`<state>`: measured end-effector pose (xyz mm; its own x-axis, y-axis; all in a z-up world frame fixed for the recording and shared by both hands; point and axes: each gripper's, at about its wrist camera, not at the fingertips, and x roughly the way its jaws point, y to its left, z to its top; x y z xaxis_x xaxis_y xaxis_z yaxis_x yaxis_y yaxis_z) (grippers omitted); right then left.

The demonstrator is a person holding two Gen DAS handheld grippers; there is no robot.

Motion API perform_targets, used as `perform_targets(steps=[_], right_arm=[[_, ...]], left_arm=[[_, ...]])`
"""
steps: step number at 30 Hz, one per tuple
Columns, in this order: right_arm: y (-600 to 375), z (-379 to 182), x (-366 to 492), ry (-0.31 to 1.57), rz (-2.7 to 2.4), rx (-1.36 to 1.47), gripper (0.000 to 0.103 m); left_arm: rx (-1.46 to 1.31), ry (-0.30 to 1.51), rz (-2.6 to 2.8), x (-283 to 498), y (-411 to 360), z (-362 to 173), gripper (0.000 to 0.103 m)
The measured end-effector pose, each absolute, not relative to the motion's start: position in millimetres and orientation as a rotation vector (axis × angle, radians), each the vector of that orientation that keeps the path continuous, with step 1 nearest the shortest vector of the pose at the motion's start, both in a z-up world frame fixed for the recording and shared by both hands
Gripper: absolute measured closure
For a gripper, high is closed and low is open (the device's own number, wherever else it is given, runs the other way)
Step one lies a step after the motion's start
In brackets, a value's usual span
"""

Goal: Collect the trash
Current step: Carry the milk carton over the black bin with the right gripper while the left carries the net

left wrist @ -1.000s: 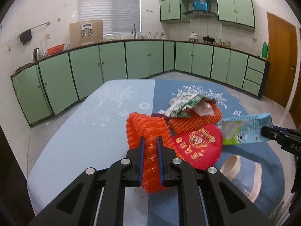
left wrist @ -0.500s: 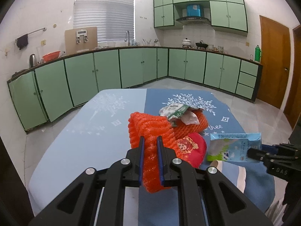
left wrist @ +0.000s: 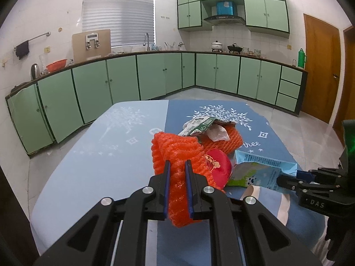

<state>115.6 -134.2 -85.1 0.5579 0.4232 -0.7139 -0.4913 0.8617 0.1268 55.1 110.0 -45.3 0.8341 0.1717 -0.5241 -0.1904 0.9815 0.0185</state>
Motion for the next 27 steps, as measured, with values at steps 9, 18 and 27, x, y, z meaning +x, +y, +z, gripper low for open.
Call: perform_targets(steps=[9, 18, 27], right_arm=[[-159, -53, 108, 0.726, 0.483, -0.041, 0.073], [-203, -29, 99, 0.681, 0.386, 0.016, 0.073], [-267, -21, 84, 0.661, 0.222, 0.067, 0.073]], left_arm=[[-0.03, 0.517, 0.128, 55, 97, -33, 0.091], [-0.009, 0.472, -0.009, 67, 52, -15, 0.091], [0.022, 0.461, -0.174, 78, -10, -9, 0.091]])
